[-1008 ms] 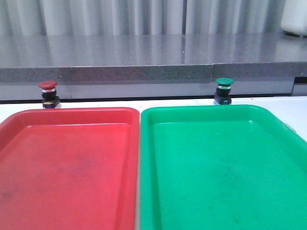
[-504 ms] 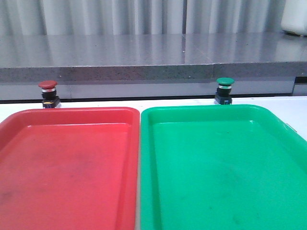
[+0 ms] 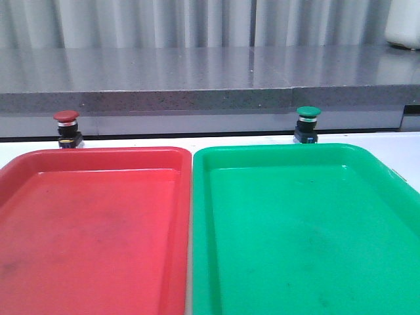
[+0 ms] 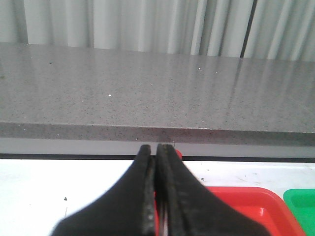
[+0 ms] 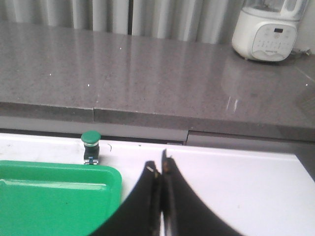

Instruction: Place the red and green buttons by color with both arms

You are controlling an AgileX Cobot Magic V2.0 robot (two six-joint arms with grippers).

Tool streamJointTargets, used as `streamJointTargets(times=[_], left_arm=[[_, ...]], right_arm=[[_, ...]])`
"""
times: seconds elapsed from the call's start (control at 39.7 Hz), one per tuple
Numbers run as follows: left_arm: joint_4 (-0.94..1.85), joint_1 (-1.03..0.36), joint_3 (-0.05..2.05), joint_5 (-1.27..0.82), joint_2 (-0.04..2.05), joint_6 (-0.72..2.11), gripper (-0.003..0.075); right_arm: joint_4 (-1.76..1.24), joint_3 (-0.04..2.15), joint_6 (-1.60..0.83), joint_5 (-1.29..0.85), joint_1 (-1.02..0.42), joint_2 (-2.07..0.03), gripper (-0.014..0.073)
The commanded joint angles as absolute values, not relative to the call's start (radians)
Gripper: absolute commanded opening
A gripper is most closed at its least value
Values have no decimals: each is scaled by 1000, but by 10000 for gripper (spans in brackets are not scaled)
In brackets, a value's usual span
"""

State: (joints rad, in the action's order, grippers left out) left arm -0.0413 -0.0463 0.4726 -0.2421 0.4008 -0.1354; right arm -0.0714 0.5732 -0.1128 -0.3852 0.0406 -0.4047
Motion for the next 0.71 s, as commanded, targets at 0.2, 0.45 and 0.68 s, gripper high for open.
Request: streamJointTargets(times=[0.2,0.45,0.68], left_arm=[[-45,-46,512,-162,416,-140,204],[-45,-46,512,-162,416,-140,681],[-45,-46,512,-162,416,-140,680]], right_arm=[[-74,611,-115,-339,46,-422,93],[-74,611,-115,-349,46,-422,557],[-74,611,-115,-352,46,-422,633]])
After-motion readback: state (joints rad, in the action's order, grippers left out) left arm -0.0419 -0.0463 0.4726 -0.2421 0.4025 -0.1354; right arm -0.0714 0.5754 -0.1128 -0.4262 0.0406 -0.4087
